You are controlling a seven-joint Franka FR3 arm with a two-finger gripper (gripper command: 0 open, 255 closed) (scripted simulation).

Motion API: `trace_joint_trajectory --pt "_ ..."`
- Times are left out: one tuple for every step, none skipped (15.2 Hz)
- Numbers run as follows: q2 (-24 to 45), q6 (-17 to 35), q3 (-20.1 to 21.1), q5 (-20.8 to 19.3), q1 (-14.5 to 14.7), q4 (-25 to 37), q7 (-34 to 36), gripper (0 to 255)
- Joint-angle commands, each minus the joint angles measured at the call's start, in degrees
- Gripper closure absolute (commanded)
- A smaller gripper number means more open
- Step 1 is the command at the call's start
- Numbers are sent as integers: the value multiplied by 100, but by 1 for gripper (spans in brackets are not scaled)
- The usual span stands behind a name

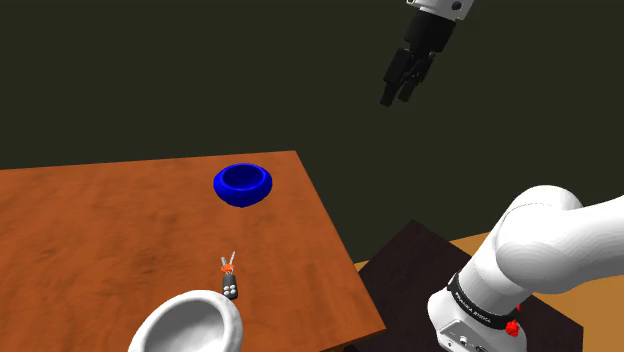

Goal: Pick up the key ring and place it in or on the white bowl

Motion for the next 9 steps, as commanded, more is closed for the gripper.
trace_joint_trajectory --pt "0 0 0 0 0 0 0 0" --pt "17 116 115 57 17 -113 141 0" --pt "43 233 232 115 34 -219 281 0" --pt "77 353 350 174 53 -318 421 0" --pt "120 474 468 233 72 -409 560 0" --pt "173 597 586 292 93 -493 700 0" --pt "234 722 705 351 115 -569 840 0" --pt "305 850 824 408 138 -638 980 0" --pt "385 979 944 464 160 -699 1120 0"
